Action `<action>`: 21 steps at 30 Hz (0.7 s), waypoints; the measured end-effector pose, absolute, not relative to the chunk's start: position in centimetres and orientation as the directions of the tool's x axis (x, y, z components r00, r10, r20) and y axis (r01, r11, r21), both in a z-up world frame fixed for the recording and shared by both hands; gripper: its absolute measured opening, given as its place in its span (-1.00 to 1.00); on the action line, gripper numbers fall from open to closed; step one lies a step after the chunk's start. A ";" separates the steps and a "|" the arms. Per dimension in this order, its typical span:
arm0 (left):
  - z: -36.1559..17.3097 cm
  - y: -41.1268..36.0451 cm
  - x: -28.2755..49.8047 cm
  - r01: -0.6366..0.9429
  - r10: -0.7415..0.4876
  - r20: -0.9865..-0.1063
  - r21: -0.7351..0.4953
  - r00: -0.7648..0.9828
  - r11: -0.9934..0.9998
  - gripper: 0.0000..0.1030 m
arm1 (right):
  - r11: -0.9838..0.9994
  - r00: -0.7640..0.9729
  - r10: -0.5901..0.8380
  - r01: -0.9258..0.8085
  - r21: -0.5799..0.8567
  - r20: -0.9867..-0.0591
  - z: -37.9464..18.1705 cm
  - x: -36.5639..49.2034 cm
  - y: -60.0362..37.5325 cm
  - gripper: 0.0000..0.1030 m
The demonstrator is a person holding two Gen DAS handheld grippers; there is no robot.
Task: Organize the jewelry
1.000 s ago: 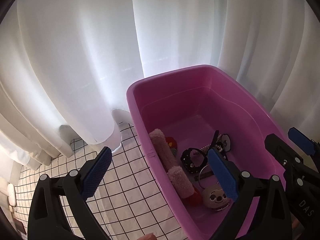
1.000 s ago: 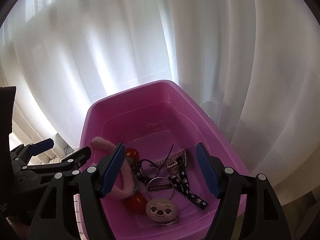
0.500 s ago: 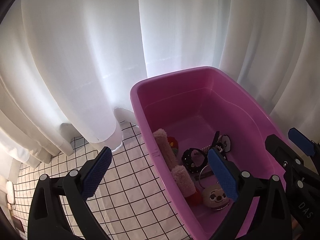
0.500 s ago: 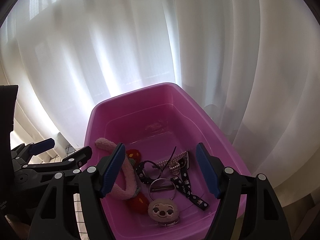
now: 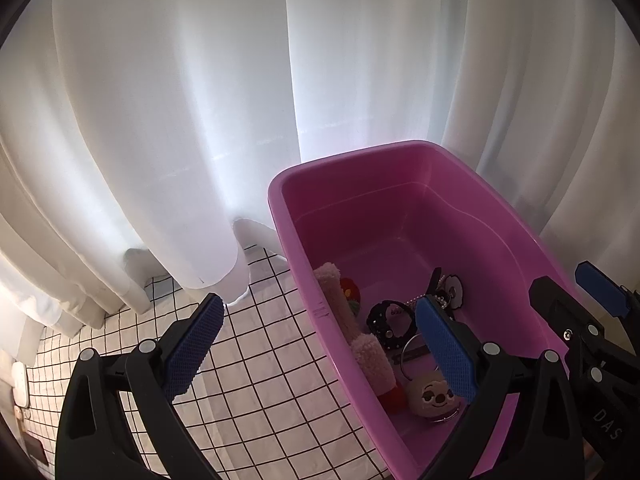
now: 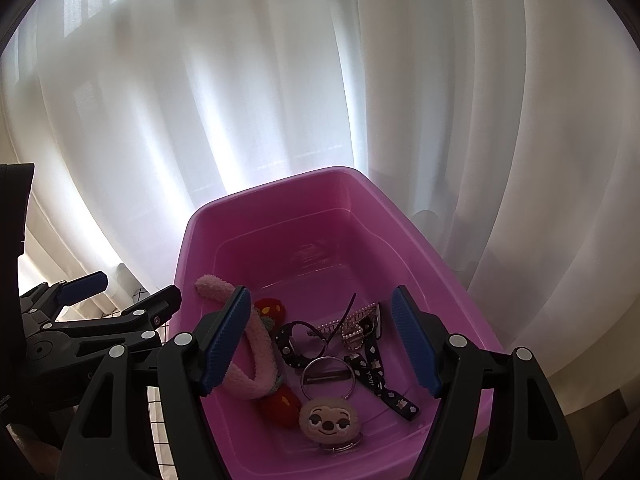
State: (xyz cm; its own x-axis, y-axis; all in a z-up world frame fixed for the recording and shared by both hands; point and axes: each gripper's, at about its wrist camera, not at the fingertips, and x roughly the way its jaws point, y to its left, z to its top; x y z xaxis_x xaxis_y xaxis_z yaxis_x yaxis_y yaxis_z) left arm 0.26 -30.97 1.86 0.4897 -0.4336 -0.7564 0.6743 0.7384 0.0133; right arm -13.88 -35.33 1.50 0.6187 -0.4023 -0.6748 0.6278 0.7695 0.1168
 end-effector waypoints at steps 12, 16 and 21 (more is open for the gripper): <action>1.8 -30.7 0.4 0.671 -0.437 -0.760 -0.001 0.481 0.741 0.84 | 0.775 0.623 -0.399 0.621 0.116 -0.673 1.6 -13.9 -35.0 0.35; 1.9 -30.7 0.3 0.676 -0.440 -0.760 -0.001 0.479 0.737 0.84 | 0.776 0.623 -0.397 0.620 0.116 -0.674 1.5 -13.8 -34.9 0.35; 1.8 -30.7 0.4 0.674 -0.436 -0.764 -0.003 0.475 0.739 0.86 | 0.776 0.623 -0.397 0.620 0.116 -0.674 1.5 -13.8 -34.9 0.35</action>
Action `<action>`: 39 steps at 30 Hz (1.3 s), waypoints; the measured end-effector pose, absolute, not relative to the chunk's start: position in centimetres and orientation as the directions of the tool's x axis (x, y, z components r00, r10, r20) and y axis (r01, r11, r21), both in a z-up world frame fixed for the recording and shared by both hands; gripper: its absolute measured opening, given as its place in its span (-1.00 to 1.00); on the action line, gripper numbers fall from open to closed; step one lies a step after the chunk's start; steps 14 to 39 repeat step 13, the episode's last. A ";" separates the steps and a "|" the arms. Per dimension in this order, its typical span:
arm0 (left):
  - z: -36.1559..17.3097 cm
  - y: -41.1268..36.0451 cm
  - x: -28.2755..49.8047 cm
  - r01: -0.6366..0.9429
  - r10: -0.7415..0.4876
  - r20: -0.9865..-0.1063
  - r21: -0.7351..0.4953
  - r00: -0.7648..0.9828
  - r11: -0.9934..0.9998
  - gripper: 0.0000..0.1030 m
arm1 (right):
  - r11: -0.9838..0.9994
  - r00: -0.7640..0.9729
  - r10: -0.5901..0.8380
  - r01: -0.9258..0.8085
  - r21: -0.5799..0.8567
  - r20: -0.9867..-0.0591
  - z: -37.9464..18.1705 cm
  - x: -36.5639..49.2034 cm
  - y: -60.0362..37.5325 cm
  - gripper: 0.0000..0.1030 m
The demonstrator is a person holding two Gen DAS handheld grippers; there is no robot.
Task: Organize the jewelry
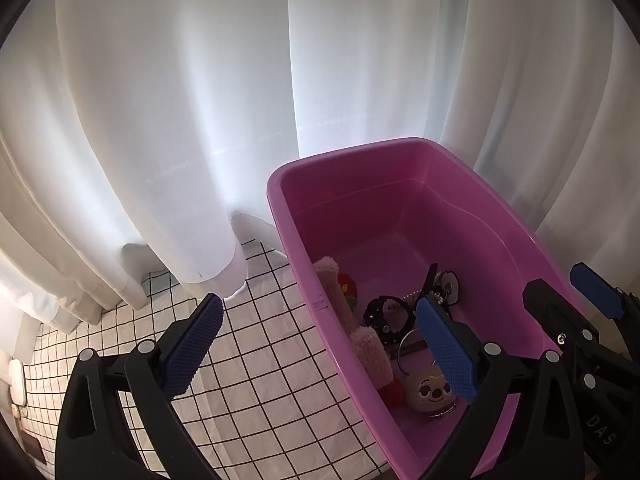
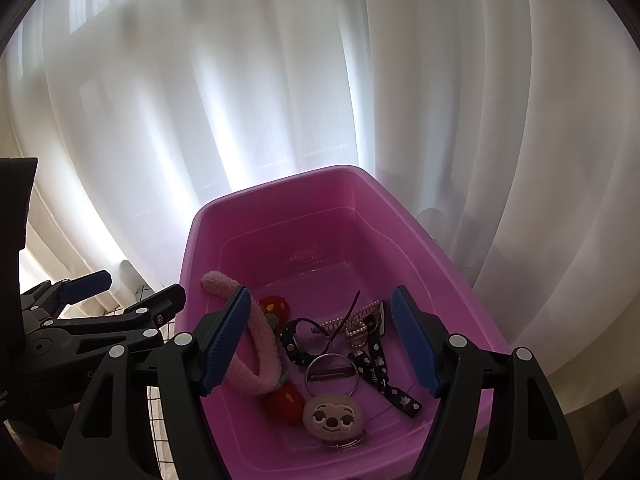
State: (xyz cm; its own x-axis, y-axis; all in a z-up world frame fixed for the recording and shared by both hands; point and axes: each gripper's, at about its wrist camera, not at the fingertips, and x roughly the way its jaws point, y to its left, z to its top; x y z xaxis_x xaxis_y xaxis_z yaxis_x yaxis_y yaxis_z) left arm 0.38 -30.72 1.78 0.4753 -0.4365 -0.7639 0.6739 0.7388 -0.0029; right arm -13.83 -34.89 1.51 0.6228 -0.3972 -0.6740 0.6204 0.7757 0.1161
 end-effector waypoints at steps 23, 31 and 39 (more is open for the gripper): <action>2.1 -30.7 0.3 0.663 -0.431 -0.752 0.011 0.499 0.748 0.86 | 0.777 0.625 -0.397 0.618 0.116 -0.672 1.5 -14.0 -34.9 0.35; 2.1 -30.7 0.3 0.663 -0.431 -0.752 0.011 0.499 0.748 0.86 | 0.777 0.625 -0.397 0.618 0.116 -0.672 1.5 -14.0 -34.9 0.35; 2.1 -30.7 0.3 0.663 -0.431 -0.752 0.011 0.499 0.748 0.86 | 0.777 0.625 -0.397 0.618 0.116 -0.672 1.5 -14.0 -34.9 0.35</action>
